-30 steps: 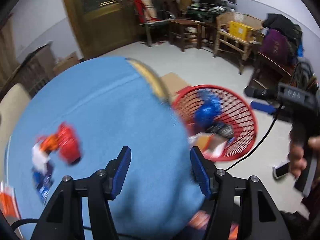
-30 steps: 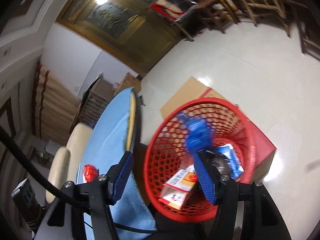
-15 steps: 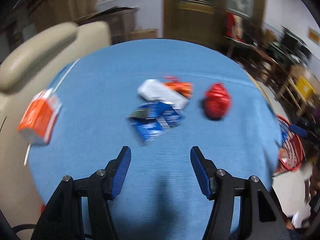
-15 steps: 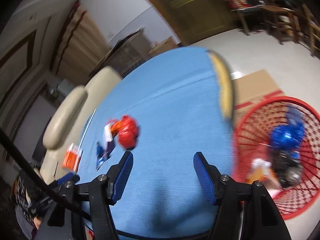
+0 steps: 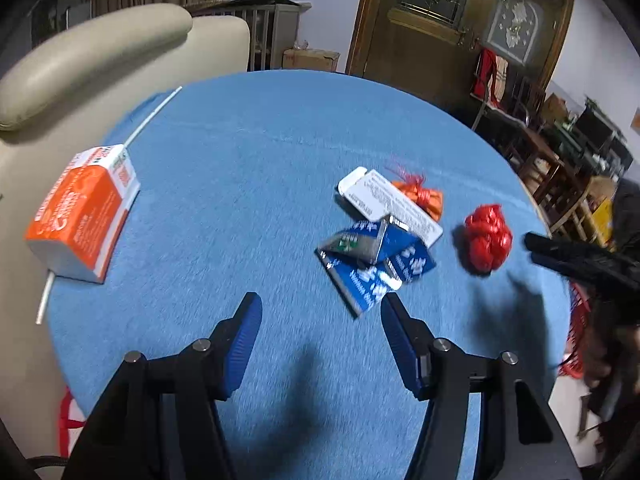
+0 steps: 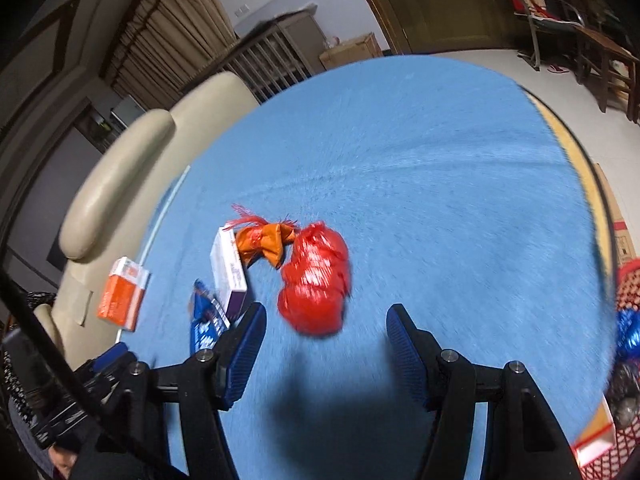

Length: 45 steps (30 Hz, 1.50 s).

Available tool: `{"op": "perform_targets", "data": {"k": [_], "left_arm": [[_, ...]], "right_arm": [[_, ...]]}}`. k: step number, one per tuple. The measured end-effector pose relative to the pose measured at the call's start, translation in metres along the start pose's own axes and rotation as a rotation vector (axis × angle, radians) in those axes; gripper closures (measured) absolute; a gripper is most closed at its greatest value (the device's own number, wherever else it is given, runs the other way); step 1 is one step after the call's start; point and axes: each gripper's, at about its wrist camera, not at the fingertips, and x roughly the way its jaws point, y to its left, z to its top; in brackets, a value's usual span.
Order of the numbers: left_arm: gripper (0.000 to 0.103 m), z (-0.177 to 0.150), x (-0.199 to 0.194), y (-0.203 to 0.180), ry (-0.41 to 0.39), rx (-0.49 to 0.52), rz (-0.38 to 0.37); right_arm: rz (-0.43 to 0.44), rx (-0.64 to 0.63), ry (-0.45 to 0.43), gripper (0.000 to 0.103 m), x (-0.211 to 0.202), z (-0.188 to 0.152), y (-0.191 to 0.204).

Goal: Collect trash
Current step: 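Grasp the red plastic bag with the right tool while the left tool grasps the long white box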

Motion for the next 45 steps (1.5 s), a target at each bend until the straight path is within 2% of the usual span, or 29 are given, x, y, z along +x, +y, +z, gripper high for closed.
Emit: {"op": "perform_targets", "data": {"k": [3, 7, 9, 14, 16, 20, 23, 27, 28, 29, 31, 34, 37, 45], "left_arm": [[0.040, 0.016, 0.005, -0.001, 0.010, -0.009, -0.024], [0.040, 0.043, 0.022, -0.012, 0.032, -0.025, -0.065], [0.040, 0.055, 0.035, -0.019, 0.054, -0.034, -0.075], [0.039, 0.083, 0.073, -0.041, 0.120, -0.071, -0.121], [0.039, 0.089, 0.090, -0.050, 0.159, -0.084, -0.116], [0.039, 0.092, 0.125, -0.063, 0.248, -0.108, -0.109], [0.038, 0.088, 0.141, -0.066, 0.281, -0.128, -0.116], [0.038, 0.084, 0.139, -0.073, 0.244, -0.099, -0.130], [0.043, 0.082, 0.138, -0.074, 0.241, -0.089, -0.132], [0.051, 0.079, 0.137, -0.075, 0.231, -0.077, -0.125], [0.081, 0.075, 0.135, -0.075, 0.231, -0.069, -0.124], [0.084, 0.067, 0.131, -0.070, 0.238, -0.094, -0.147], [0.087, 0.060, 0.119, -0.073, 0.215, -0.071, -0.141], [0.087, 0.046, 0.050, -0.093, 0.086, 0.033, -0.143]], "right_arm": [[-0.036, 0.004, 0.016, 0.038, 0.024, 0.013, 0.006], [-0.034, 0.001, 0.058, 0.052, 0.054, 0.024, 0.009], [-0.017, 0.010, 0.075, 0.055, 0.061, 0.024, 0.009], [-0.028, -0.034, 0.041, 0.057, 0.046, 0.016, 0.007], [-0.017, -0.028, 0.034, 0.057, 0.036, 0.009, 0.000], [-0.007, -0.015, 0.017, 0.057, 0.017, -0.001, -0.012], [0.008, 0.006, 0.010, 0.057, 0.005, -0.008, -0.020], [0.027, 0.021, 0.004, 0.057, -0.003, -0.017, -0.024], [0.030, 0.021, 0.000, 0.057, -0.005, -0.020, -0.024], [0.031, 0.020, -0.005, 0.057, -0.008, -0.021, -0.023], [0.033, 0.016, -0.014, 0.057, -0.012, -0.024, -0.022], [0.038, 0.015, -0.028, 0.057, -0.020, -0.026, -0.022], [0.045, 0.023, -0.040, 0.057, -0.026, -0.026, -0.024], [0.049, 0.034, -0.083, 0.057, -0.048, -0.038, -0.030]]}}
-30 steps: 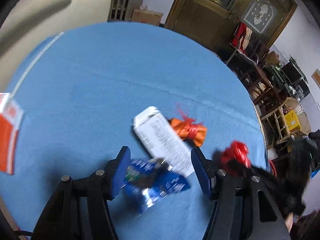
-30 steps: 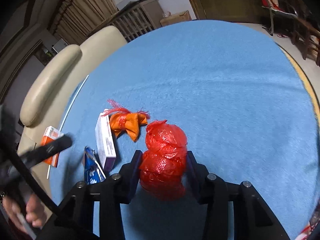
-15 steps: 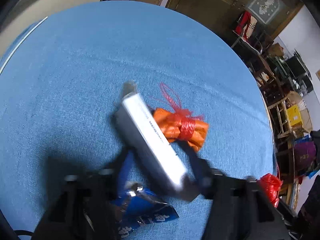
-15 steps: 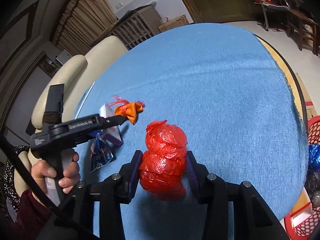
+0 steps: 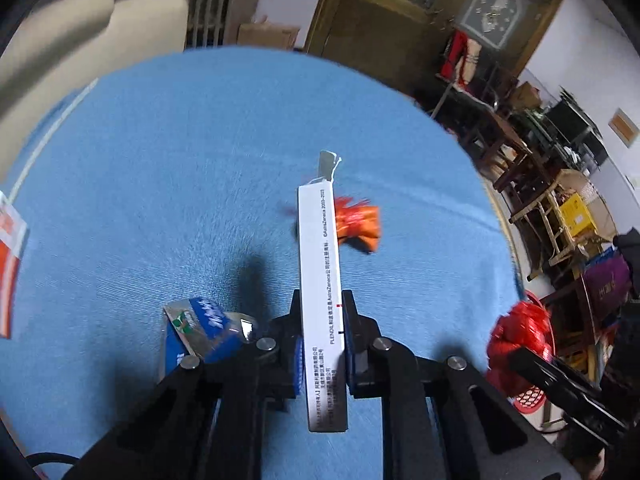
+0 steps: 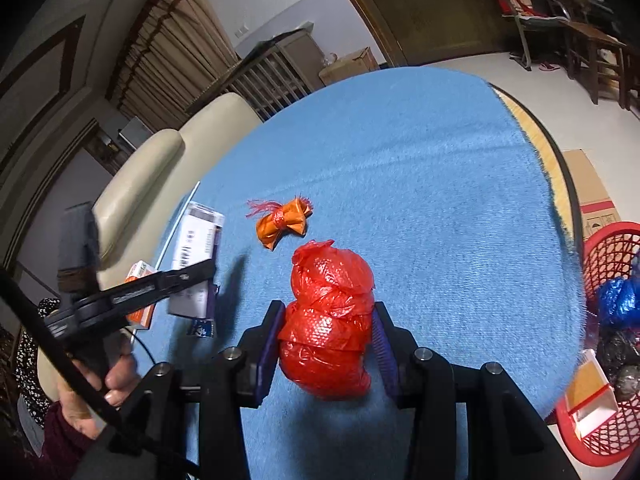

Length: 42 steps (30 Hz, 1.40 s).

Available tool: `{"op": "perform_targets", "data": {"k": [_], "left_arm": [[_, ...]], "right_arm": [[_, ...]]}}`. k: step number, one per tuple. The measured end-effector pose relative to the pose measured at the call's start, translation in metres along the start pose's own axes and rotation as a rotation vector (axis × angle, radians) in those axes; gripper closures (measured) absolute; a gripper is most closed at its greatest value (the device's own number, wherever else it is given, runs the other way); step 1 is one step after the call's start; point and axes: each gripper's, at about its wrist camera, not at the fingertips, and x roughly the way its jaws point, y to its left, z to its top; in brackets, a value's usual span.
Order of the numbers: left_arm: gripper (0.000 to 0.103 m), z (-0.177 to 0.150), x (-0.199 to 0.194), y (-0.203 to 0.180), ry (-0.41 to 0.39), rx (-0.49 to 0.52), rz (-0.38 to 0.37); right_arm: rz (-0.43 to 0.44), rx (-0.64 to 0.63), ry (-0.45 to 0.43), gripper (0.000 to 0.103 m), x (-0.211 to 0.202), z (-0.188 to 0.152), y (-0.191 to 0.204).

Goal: Collect trash

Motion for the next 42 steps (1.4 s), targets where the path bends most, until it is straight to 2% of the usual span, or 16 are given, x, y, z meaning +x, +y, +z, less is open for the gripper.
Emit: {"op": "perform_targets", "data": {"k": [6, 21, 34, 42], "left_arm": [[0.087, -0.015, -0.034, -0.023, -0.041, 0.041, 0.014], [0.087, -0.052, -0.096, -0.107, -0.178, 0.268, 0.155], [0.087, -0.071, -0.119, -0.178, -0.284, 0.439, 0.206], [0.087, -0.078, -0.123, -0.202, -0.295, 0.501, 0.203]], "right_arm": [[-0.017, -0.019, -0.041, 0.057, -0.024, -0.010, -0.003], [-0.026, -0.009, -0.160, 0.057, -0.108, -0.031, -0.018], [-0.066, -0.002, -0.255, 0.057, -0.179, -0.053, -0.035], [-0.073, 0.023, -0.274, 0.057, -0.195, -0.057, -0.047]]}}
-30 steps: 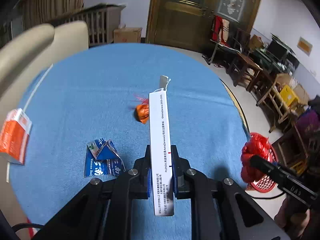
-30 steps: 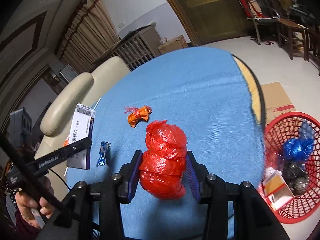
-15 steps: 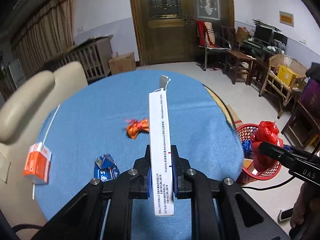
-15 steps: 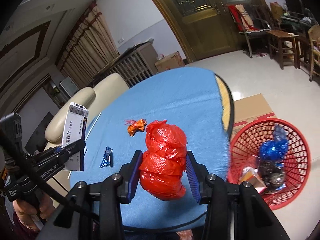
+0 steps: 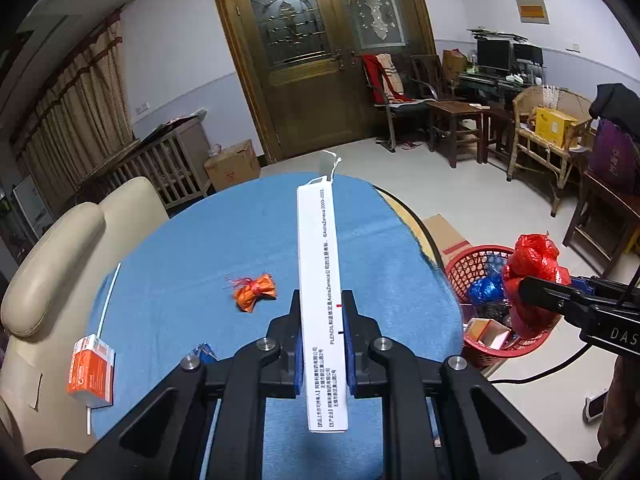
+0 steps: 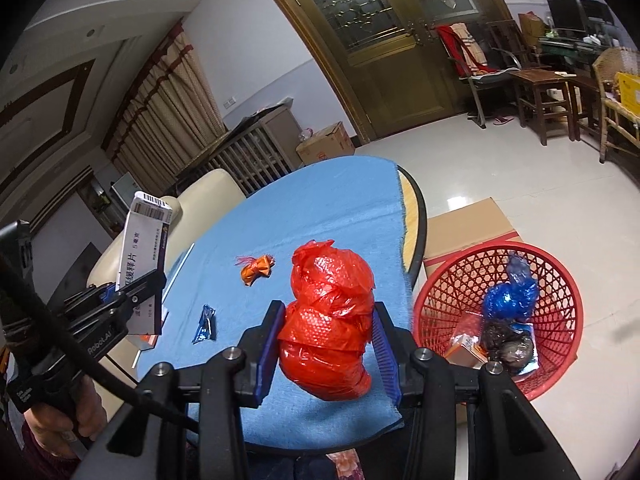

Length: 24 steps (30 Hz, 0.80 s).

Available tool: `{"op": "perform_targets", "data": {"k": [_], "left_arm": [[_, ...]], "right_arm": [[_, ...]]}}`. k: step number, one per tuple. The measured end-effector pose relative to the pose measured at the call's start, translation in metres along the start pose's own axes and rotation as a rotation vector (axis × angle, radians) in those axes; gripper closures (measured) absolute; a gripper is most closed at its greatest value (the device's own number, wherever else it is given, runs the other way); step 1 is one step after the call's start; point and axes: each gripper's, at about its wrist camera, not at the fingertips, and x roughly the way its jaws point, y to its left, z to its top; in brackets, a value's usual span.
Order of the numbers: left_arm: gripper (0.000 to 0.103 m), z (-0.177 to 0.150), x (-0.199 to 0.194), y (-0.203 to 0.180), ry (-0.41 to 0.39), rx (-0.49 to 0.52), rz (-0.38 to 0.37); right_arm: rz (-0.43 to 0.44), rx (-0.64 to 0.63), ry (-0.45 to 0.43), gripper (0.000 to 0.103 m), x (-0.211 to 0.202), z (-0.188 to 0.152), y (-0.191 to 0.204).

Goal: Collect trash

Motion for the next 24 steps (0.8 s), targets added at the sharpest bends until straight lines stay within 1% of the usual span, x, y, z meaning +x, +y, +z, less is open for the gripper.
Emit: {"op": "perform_targets", "data": {"k": [11, 24], "left_arm": [[0.087, -0.003, 0.001, -0.008, 0.019, 0.033, -0.028], [0.087, -0.002, 0.003, -0.012, 0.028, 0.046, -0.021]], "right_arm": [[-0.026, 0.011, -0.024, 0.057, -0.010, -0.002, -0.004], [-0.030, 0.019, -0.023, 0.057, -0.015, -0.001, -0.003]]}}
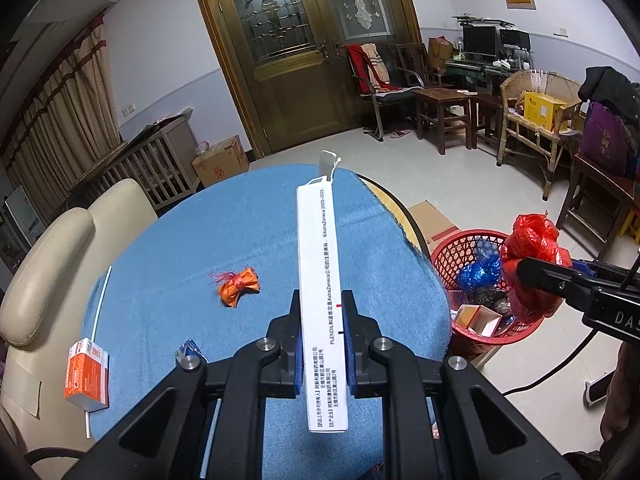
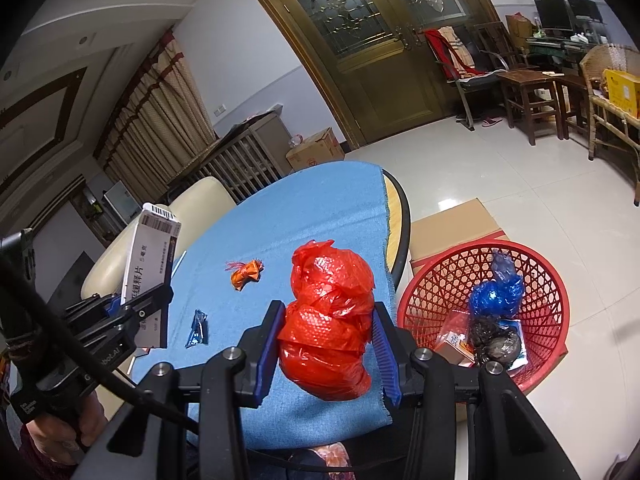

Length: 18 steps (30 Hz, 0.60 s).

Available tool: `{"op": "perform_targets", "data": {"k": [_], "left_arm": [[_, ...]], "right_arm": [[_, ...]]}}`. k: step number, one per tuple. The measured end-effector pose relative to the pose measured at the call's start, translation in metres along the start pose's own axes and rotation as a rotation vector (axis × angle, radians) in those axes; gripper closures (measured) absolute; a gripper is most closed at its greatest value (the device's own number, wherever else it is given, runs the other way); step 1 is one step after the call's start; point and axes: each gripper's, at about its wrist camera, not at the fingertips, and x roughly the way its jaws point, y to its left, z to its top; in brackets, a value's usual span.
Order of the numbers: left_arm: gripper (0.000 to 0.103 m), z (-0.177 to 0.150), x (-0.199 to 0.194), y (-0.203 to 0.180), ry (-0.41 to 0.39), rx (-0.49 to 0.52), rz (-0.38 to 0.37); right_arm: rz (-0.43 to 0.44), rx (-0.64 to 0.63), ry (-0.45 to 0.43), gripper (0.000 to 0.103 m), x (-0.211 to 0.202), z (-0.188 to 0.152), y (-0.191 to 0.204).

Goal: Collect trash

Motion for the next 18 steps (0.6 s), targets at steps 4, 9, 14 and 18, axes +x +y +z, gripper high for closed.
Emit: {"op": "perform_targets", "data": {"k": [4, 9, 14, 18], "left_arm": [[0.086, -0.0004, 0.0006, -0.0012, 0.002, 0.003, -0.001], [0.087, -0.0014, 0.0024, -0.0031, 0.007, 0.004, -0.003], [0.087, -0.0028, 0.0045, -0.0033, 0.015, 0.002, -0.005], [0.086, -0.0028, 0.0061, -0.0031, 0.020, 0.001, -0.008]], "right_arm": [[-0.001, 0.001, 0.000, 0.057, -0.0012, -0.0002, -0.0006], [0.000, 0.003, 0.002, 0.057, -0.0008, -0.0008, -0.0015], [0.000, 0.006, 0.009, 0.057, -0.0009, -0.0010, -0.0022], [0.001, 0.008, 0.010, 0.057, -0.0003, -0.0001, -0.0022]]}}
